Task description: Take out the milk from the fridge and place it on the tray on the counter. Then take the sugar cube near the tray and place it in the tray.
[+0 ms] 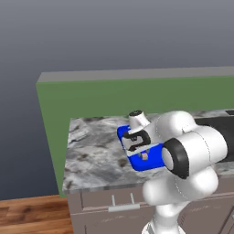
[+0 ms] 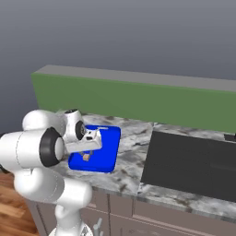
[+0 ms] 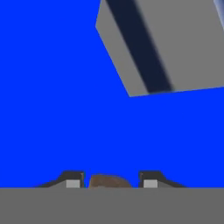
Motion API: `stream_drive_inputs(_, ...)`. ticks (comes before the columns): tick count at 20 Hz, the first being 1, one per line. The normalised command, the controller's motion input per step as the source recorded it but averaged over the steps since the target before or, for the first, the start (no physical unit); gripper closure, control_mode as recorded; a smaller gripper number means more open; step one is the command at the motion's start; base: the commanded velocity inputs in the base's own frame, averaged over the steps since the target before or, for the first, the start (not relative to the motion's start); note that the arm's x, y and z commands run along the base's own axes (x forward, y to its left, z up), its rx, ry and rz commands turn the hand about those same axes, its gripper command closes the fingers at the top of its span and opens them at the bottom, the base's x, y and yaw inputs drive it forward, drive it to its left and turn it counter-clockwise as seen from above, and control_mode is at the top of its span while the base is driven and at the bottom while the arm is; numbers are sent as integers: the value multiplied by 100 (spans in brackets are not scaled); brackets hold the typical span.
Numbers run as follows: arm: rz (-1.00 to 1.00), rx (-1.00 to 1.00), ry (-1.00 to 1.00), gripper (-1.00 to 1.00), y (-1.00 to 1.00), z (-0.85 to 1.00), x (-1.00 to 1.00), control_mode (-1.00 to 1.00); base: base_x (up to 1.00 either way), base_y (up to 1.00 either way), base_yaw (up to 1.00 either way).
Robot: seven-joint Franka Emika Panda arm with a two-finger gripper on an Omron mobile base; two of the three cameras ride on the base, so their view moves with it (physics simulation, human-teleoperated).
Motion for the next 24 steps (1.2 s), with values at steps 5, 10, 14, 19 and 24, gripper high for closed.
stream_drive_inputs(5, 0, 1, -9, -100, 0, 53, -29, -100, 0, 0, 0)
stream_drive_inputs(10, 0, 3, -13, -100, -5, 71, -42, -100, 0, 0, 0)
stream_drive_inputs(14, 0, 12, -22, -100, -25, 96, -69, -100, 0, 0, 0)
stream_drive_inputs(19, 0, 16, -23, -100, -29, 99, -97, -100, 0, 0, 0)
stream_drive_inputs(24, 0, 17, -22, -100, -14, 100, -100, -100, 0, 0, 0)
